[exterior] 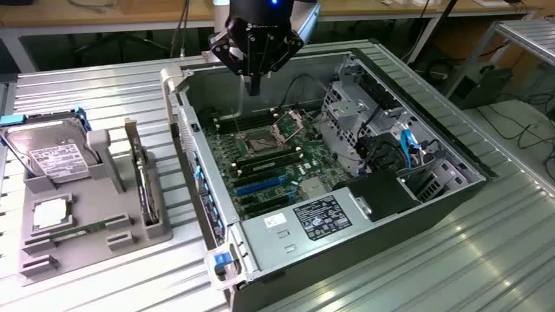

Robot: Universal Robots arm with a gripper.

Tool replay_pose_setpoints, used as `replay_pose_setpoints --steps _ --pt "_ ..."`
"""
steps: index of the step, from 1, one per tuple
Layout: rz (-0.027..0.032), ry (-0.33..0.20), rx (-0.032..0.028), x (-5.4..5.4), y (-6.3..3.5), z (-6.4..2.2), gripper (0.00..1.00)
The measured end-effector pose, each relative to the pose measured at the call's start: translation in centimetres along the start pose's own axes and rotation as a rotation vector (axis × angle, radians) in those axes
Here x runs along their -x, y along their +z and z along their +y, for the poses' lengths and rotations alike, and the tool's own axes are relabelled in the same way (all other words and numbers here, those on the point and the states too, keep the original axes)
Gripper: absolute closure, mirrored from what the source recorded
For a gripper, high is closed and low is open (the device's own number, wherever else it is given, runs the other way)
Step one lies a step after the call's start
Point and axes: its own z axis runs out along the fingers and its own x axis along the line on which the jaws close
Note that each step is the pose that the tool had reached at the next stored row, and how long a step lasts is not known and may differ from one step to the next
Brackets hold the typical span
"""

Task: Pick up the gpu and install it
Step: 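Reach for the gpu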

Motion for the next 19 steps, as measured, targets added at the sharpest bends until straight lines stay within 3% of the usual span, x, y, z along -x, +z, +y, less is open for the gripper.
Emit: replay_pose_setpoints --steps 12,14,19 --pt "0.0002 0.0 -0.0006 -0.3 -0.09 -0.03 0.89" --pt "0.0001 0.0 -0.0003 -1.1 -0.1 -0.2 0.89" --pt "0.0001 0.0 -0.0003 -4.4 -0.21 -0.78 0.89"
